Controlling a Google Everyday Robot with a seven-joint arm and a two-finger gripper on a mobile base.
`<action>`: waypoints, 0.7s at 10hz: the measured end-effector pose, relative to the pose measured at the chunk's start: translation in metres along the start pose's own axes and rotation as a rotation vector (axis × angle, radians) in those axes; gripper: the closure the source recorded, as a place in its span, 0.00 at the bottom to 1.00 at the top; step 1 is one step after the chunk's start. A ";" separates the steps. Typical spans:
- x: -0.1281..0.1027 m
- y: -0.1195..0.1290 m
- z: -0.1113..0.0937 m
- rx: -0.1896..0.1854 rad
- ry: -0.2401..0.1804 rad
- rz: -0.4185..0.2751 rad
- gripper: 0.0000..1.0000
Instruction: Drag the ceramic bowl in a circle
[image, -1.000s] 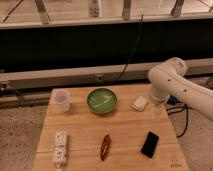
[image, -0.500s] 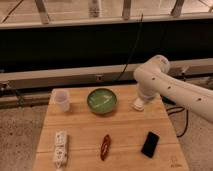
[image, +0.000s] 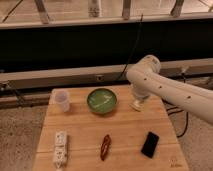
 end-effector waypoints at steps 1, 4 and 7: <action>-0.007 -0.007 0.001 0.009 0.002 -0.027 0.20; -0.014 -0.013 0.007 0.007 0.013 -0.085 0.20; -0.028 -0.027 0.013 0.027 0.012 -0.137 0.20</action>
